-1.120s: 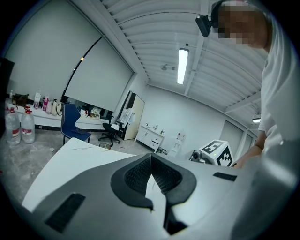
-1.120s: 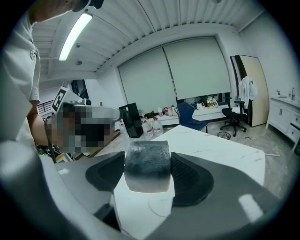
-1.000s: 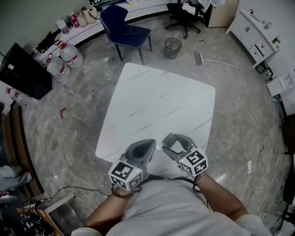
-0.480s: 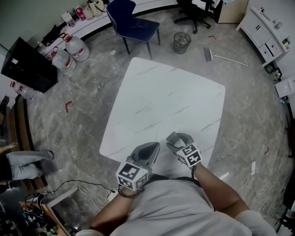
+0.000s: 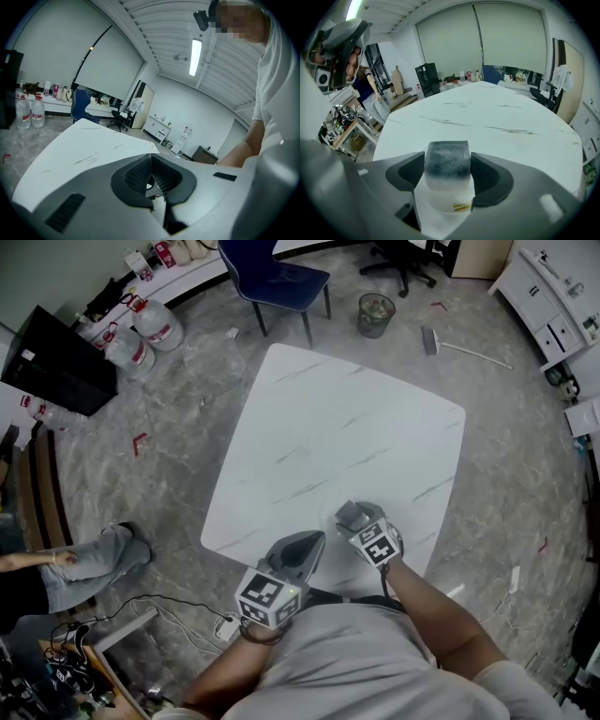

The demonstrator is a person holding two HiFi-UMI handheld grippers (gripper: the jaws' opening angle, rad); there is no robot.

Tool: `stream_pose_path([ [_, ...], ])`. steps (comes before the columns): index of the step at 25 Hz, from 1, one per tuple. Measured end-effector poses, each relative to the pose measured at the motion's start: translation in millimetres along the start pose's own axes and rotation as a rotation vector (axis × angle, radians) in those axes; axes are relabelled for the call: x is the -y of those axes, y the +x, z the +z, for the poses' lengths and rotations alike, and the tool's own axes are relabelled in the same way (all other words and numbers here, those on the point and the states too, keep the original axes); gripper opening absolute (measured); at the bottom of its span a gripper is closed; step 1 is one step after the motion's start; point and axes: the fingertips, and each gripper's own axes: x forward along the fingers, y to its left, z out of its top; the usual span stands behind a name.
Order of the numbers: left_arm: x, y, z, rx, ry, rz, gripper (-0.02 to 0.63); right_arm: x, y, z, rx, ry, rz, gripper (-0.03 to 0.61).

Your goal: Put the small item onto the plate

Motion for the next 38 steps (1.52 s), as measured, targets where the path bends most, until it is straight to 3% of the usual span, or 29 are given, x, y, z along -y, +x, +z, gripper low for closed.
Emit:
stream_pose_path([
  [12,-6.5,-5.0,-9.5,-0.012,-0.012,0.02,0.006,-0.7,24.3,-12.5,-0.071,-0.063,0.001,0.299],
  [18,-2.1,-10.1,-8.8,-0.014,-0.007,0.024,0.006,1.3,11.5,2.6,-0.007,-0.06,-0.015,0.295],
  [21,4.0,-12.2,-6.2,-0.005,0.005,0.019,0.006,1.6,-4.3,12.6,0.048,-0.048,-0.023,0.263],
  [26,18.1,-16.7,3.8,0.015,0.032,0.003,0.006,-7.8,-53.7,48.6,0.208,-0.065,-0.031,0.11],
  [31,34.9,-17.3,20.2,0.042,0.07,-0.025,0.006,-15.4,-107.5,77.4,0.338,-0.058,-0.06,0.021],
  [38,65.0,-19.8,62.3,0.096,0.143,-0.079,0.006,-31.9,-190.7,117.2,0.505,-0.031,-0.071,0.003],
])
